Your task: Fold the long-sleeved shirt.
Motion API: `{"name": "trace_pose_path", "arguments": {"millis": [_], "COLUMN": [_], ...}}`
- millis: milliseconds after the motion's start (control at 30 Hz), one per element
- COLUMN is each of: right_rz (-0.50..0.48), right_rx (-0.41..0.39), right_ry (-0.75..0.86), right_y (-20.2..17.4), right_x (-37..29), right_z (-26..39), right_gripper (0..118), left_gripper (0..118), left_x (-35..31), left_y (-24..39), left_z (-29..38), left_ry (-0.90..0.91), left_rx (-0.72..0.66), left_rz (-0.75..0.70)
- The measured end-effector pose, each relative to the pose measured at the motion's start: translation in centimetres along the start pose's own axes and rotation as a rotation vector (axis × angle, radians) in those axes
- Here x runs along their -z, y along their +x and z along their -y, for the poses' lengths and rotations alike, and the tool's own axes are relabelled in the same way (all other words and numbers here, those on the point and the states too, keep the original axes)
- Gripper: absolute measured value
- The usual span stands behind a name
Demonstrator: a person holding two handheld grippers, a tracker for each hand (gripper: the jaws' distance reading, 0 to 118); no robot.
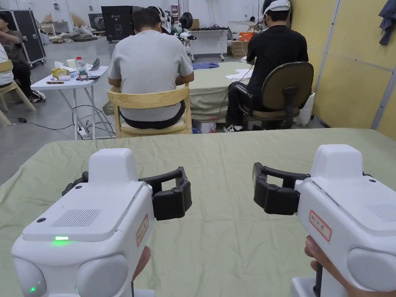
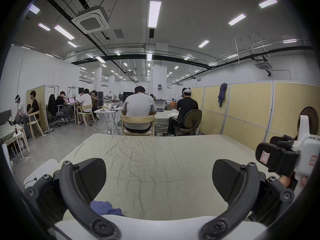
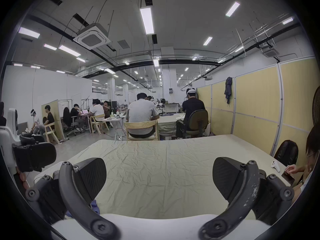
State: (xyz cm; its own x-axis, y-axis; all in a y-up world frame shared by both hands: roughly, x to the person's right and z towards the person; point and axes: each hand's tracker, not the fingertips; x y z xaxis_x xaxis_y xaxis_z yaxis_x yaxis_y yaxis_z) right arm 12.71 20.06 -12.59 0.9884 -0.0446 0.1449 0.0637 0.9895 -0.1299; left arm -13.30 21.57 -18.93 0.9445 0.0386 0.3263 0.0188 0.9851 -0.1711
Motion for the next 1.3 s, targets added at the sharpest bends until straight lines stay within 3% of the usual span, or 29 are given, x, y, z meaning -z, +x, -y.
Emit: {"name": "trace_pose_path", "arguments": {"millis": [233, 400, 433, 467, 500, 533, 567, 633, 767, 900, 1000, 1200, 1300], "right_rz": [-0.013, 0.009, 0.008, 0.007, 0.001, -0.005, -0.002, 0.088, 0.099, 0.076, -0.078, -0.473, -0.667], "right_rx": [0.032, 0.008, 0.003, 0.0, -0.005, -0.01, -0.015, -0.038, -0.046, -0.035, -0.02, 0.005, -0.051], "right_ry": [-0.006, 0.002, -0.003, -0.006, -0.006, 0.0, 0.004, 0.007, 0.015, 0.003, -0.004, -0.051, -0.103], "right_y": [0.2, 0.2, 0.2, 0.2, 0.2, 0.2, 0.1, 0.0, 0.0, -1.7, -6.1, -18.9, -24.2], "right_x": [0.1, 0.1, 0.1, 0.1, 0.0, -0.3, -0.3, -0.7, -0.8, 0.7, 2.4, 3.9, 4.2], "right_z": [0.1, 0.1, 0.1, 0.1, 0.2, 0.3, 0.4, 0.9, 1.2, 1.0, 0.6, 1.1, 2.5], "right_gripper": [118, 118, 117, 102, 74, 12, 3, 3, 3, 3, 3, 3, 4], "left_gripper": [118, 118, 107, 80, 26, 2, 0, 0, 0, 0, 0, 0, 0], "left_x": [0.2, 0.3, 0.3, 0.2, -0.1, -0.2, 0.0, -0.1, 0.0, -1.0, -3.3, -9.9, -11.9], "left_y": [-0.1, 0.0, 0.1, 0.1, 0.1, 0.0, 0.0, 0.5, 0.6, -1.7, -6.0, -16.5, -19.4], "left_z": [0.1, 0.1, 0.2, 0.2, 0.2, 0.3, 0.4, 0.5, 0.8, 0.2, -0.2, -0.1, 0.6], "left_ry": [-0.004, 0.001, 0.001, -0.002, 0.017, 0.027, 0.019, 0.015, -0.018, -0.014, 0.003, -0.041, -0.064], "left_rx": [-0.005, 0.012, 0.015, 0.016, -0.003, -0.016, -0.009, 0.002, -0.008, -0.038, -0.058, -0.066, -0.089], "left_rz": [-0.004, 0.001, 0.001, 0.003, 0.019, 0.032, 0.025, -0.001, 0.035, -0.031, -0.165, -0.555, -0.632]}}
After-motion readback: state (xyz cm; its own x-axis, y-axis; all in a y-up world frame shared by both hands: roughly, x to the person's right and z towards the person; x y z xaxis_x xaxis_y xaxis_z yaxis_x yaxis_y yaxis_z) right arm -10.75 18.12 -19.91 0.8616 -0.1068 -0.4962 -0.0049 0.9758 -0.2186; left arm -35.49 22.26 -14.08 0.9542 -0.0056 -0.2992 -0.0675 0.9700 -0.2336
